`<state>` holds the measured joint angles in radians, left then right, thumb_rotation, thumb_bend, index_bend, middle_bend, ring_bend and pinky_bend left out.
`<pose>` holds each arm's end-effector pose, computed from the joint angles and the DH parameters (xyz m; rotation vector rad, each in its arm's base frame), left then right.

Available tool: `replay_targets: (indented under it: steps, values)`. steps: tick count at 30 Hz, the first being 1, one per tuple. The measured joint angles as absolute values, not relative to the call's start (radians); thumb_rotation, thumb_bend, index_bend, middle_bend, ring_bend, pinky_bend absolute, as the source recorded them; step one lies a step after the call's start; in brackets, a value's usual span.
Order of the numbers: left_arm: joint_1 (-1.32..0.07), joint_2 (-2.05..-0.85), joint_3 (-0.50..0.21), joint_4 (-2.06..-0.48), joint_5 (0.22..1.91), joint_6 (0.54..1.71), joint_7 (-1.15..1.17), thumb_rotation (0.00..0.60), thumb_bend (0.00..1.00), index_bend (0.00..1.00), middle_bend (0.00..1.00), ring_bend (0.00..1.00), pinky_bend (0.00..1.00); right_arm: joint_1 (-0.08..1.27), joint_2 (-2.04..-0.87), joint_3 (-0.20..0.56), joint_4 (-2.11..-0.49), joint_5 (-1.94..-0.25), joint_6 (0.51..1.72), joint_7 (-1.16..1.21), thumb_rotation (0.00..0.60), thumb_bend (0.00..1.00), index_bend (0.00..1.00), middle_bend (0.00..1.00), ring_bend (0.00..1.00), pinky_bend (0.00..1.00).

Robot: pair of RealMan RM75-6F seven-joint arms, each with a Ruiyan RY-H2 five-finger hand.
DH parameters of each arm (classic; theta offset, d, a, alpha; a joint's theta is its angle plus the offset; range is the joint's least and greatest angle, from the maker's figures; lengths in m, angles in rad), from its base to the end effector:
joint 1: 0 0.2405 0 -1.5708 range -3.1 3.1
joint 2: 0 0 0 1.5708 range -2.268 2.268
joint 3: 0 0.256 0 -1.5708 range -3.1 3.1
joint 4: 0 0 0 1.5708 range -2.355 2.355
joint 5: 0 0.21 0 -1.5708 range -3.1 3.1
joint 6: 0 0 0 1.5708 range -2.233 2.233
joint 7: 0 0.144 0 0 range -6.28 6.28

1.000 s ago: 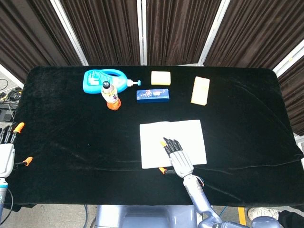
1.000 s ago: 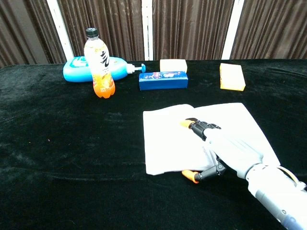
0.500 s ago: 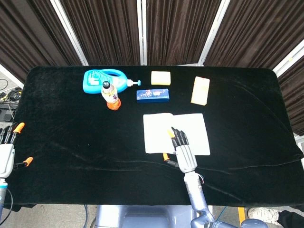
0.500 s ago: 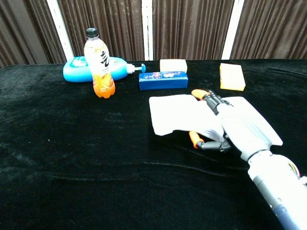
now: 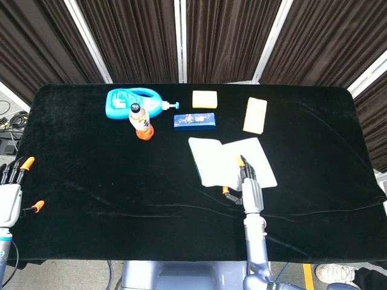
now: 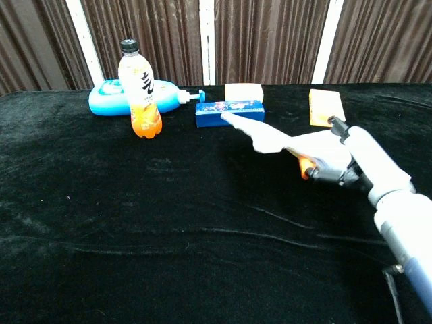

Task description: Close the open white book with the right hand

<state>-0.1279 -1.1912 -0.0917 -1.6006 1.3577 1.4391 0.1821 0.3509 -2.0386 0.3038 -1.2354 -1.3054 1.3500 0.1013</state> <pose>-0.3163 0.2020 0.1434 -1.3364 -0.8646 -0.7754 -0.1736 -0.2701 -0.0742 1.0313 -1.4351 1.4313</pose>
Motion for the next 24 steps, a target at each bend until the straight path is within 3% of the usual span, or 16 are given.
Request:
replay_targets:
  steps: [7,17,24]
  values:
    - [-0.126,-1.193,-0.090,-1.602,1.363,1.446,0.184,0.600,0.12,0.00,0.00,0.00,0.00,0.322,-1.974,0.371,-1.354,-1.230,1.375,0.070,0.600,0.41,0.00,0.00,0.00,0.00]
    - [-0.125,-1.199,-0.086,-1.602,1.380,1.457,0.191,0.600,0.12,0.00,0.00,0.00,0.00,0.273,-1.921,0.352,-1.341,-1.269,1.467,0.094,0.600,0.38,0.00,0.00,0.00,0.00]
    - [-0.126,-1.206,-0.083,-1.588,1.411,1.470,0.172,0.600,0.12,0.00,0.00,0.00,0.00,0.257,-1.839,0.309,-1.354,-1.309,1.456,0.105,0.600,0.23,0.00,0.00,0.00,0.00]
